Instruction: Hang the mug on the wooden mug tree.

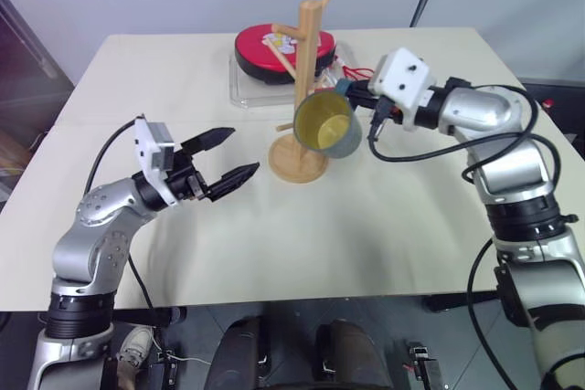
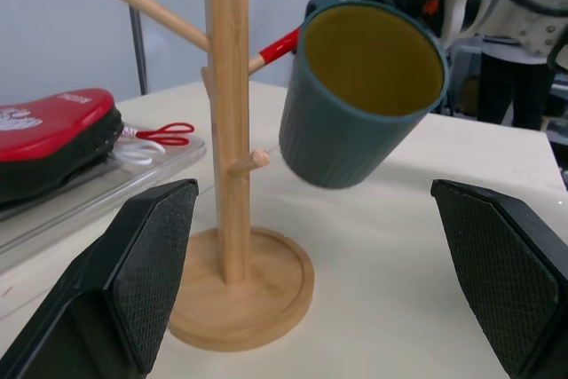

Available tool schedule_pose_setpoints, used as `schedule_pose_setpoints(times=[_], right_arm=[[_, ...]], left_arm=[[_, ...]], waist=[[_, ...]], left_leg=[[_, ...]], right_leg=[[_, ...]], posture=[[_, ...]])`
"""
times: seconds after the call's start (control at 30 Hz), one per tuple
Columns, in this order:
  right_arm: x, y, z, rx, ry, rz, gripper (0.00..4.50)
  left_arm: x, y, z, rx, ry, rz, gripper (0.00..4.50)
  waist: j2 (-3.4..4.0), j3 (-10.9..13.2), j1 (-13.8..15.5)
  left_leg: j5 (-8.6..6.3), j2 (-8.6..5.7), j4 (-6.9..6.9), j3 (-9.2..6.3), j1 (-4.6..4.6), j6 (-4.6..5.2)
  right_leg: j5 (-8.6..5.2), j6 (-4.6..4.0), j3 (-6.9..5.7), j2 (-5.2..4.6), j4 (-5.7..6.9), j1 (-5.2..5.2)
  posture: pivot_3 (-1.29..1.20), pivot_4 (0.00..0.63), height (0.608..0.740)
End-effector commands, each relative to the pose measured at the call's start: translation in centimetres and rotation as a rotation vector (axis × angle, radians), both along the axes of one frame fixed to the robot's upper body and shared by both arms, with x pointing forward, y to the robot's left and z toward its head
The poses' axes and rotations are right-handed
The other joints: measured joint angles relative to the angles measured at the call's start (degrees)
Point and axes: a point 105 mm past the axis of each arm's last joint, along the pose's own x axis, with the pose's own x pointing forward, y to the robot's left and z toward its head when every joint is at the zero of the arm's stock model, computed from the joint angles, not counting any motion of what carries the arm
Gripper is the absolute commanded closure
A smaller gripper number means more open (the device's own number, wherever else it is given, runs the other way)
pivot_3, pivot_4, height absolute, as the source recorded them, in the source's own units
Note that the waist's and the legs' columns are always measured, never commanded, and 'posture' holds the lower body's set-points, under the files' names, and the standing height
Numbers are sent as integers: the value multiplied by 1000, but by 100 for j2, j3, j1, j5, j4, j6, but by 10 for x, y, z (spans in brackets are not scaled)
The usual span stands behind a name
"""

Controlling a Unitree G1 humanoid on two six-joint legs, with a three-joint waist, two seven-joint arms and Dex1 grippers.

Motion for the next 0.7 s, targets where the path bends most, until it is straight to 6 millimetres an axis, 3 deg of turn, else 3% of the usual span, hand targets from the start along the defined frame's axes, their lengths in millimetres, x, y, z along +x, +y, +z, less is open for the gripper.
schedule_pose_setpoints(times=[0.03, 0.4, 0.5, 0.63, 0.7], right_arm=[[1, 3, 16, 3, -44, -5, 4457], [9, 10, 12, 3, -13, -8, 4457], [10, 11, 12, 7, -12, -7, 3515], [10, 10, 16, 3, -35, -12, 1470], [10, 9, 19, -2, -47, -17, 1470]], left_arm=[[-4, -1, 16, -12, -57, -12, 0], [-7, -2, 22, -36, -65, -13, 0], [-7, -1, 22, -38, -67, -12, 0], [-7, -1, 23, -35, -68, -10, 0], [-7, -1, 23, -34, -69, -10, 0]], waist=[[0, 0, 1], [0, 0, 0], [0, 0, -1], [0, 0, 0], [0, 0, -1]], left_leg=[[0, 0, 0, 0, 0, 0], [0, 0, 0, 0, 0, 0], [0, 0, 0, 0, 0, 0], [0, 0, 0, 0, 0, 0], [0, 0, 0, 0, 0, 0]], right_leg=[[0, 0, 0, 0, 0, -1], [0, 0, 0, 0, 0, -1], [0, 0, 0, 0, 0, 0], [0, 0, 0, 0, 0, 0], [0, 0, 0, 0, 0, 0]], posture=[[0, 150, 740], [0, 150, 740], [0, 150, 740], [0, 150, 740], [0, 150, 740]])
